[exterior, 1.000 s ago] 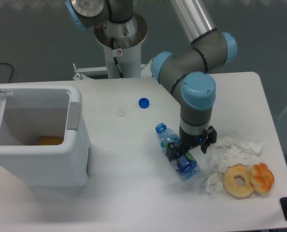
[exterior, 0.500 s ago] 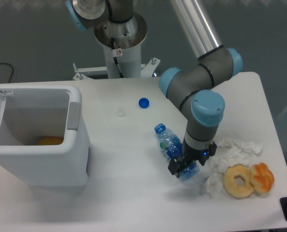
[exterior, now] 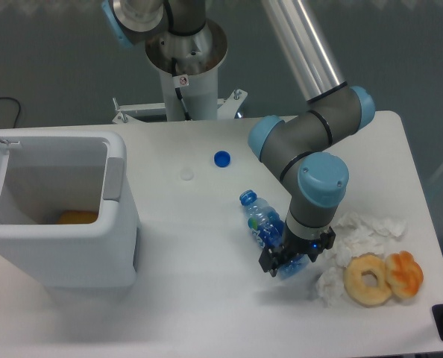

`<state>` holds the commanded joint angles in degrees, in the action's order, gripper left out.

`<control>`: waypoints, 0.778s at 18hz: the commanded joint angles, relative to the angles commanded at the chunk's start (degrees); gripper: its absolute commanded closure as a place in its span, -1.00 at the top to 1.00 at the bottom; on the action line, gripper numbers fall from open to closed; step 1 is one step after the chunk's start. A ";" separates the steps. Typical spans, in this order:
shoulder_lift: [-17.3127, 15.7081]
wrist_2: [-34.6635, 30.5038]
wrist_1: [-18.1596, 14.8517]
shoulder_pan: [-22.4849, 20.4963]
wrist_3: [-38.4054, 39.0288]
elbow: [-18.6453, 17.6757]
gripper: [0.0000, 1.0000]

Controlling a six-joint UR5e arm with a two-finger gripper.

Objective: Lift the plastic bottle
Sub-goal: 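Close the gripper fingers on the bottle body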

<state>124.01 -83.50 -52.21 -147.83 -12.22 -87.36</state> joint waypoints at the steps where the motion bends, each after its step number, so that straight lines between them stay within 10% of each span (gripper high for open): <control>1: 0.00 -0.35 -0.09 -0.09 0.00 -0.09 1.00; 14: 0.79 -1.41 0.00 0.00 0.88 -0.79 1.00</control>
<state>124.80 -84.90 -52.21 -147.83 -11.34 -88.15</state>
